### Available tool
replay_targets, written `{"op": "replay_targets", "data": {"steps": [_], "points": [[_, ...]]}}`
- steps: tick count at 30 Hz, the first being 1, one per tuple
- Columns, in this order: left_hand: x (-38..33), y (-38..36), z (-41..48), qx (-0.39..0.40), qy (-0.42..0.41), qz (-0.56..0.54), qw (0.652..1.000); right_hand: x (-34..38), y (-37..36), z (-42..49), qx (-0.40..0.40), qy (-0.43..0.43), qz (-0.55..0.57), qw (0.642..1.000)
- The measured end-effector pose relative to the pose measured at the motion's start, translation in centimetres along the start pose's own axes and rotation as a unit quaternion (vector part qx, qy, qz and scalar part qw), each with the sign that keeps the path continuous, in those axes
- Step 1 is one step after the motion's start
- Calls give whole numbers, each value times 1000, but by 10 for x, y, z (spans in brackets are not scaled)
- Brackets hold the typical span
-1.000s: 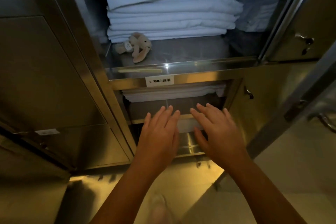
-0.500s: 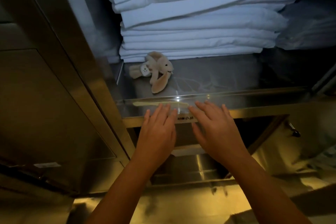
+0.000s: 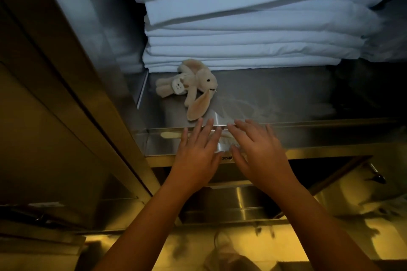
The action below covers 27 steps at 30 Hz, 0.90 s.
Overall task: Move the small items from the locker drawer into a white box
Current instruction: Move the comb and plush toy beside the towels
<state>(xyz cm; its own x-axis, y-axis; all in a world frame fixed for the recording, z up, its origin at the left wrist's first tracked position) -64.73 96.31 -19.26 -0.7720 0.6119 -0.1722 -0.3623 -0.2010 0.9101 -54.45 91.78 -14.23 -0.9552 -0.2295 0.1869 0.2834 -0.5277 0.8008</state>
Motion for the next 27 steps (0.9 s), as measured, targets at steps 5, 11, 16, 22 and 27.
{"op": "replay_targets", "data": {"steps": [5,11,16,22,27], "points": [[12,-23,0,60,8,50,997,-5,-12,12,13,0,2,1000],[5,-14,-2,30,-4,26,999,-5,-25,18,34,-9,18,999],[1,-8,-8,-31,-23,28,999,-5,-28,15,26,-6,16,1000],[2,-9,-15,-43,-26,37,998,-4,-27,10,19,-11,24,999],[2,-5,-23,-52,-33,34,998,-1,-25,4,22,-19,25,999]]}}
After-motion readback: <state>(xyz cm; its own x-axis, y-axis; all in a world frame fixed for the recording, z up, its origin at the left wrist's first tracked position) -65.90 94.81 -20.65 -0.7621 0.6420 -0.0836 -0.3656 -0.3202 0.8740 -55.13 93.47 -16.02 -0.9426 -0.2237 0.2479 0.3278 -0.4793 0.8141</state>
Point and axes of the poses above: each hand's wrist, its own z-axis towards the middle knuckle, its own y-axis out of the back of the hand, x = y × z, the point moved 7 cm from there along z, towards the middle knuckle, and after that the axes turned 6 degrees about -x, right-handed, at the moved point
